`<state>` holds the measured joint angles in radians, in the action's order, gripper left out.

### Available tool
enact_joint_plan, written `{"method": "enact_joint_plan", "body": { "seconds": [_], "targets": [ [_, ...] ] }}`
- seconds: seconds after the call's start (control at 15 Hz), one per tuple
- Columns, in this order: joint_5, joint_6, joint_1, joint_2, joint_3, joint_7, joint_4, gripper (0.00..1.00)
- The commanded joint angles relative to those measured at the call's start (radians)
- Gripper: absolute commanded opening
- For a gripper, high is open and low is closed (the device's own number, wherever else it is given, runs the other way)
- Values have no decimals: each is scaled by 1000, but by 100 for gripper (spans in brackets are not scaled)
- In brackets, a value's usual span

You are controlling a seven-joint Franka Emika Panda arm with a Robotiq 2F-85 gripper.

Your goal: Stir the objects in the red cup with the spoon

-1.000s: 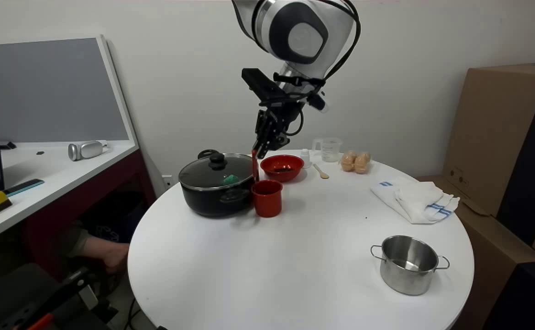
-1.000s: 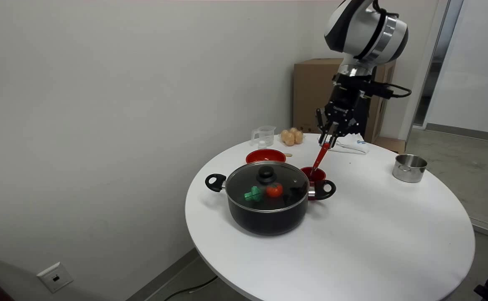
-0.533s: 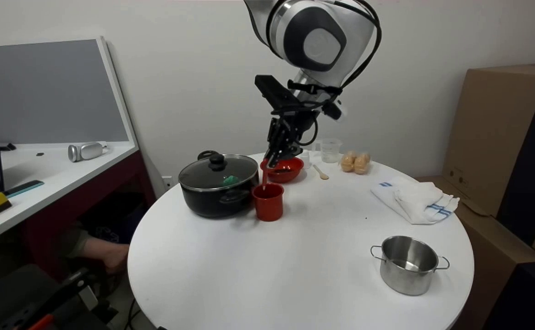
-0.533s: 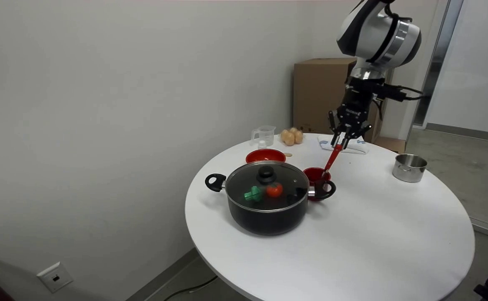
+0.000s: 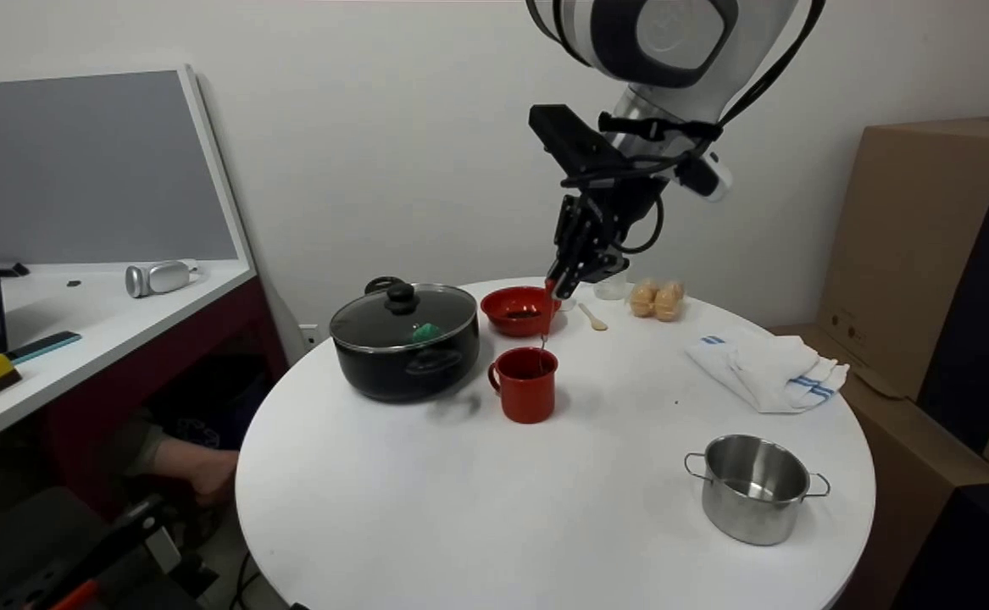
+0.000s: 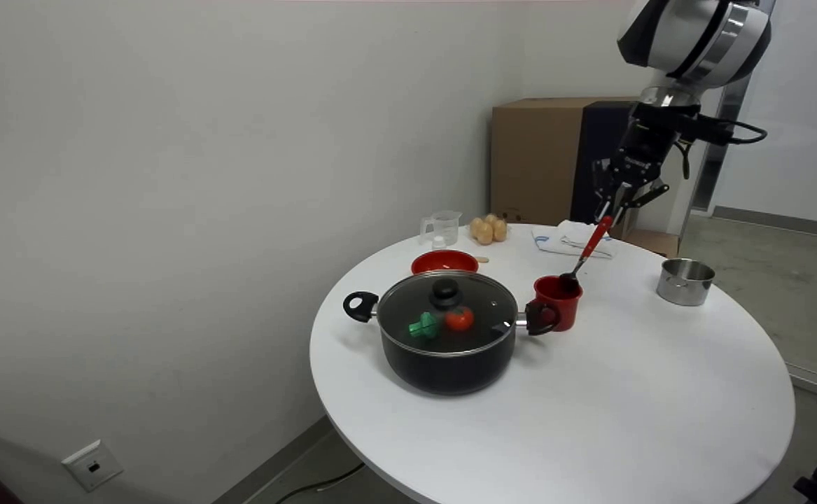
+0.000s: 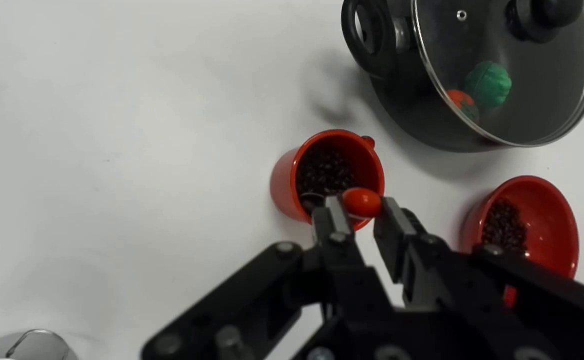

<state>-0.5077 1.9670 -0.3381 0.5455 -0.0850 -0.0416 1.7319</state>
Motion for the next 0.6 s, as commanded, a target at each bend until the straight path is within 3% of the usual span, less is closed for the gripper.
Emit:
{"method": "enact_joint_plan", "body": {
  "seconds": [0.0,0.53],
  "targets": [
    [-6,-11,12,-17,-2,15,-1,8],
    [17,-18,74,3,29,25,9,8]
  ]
}}
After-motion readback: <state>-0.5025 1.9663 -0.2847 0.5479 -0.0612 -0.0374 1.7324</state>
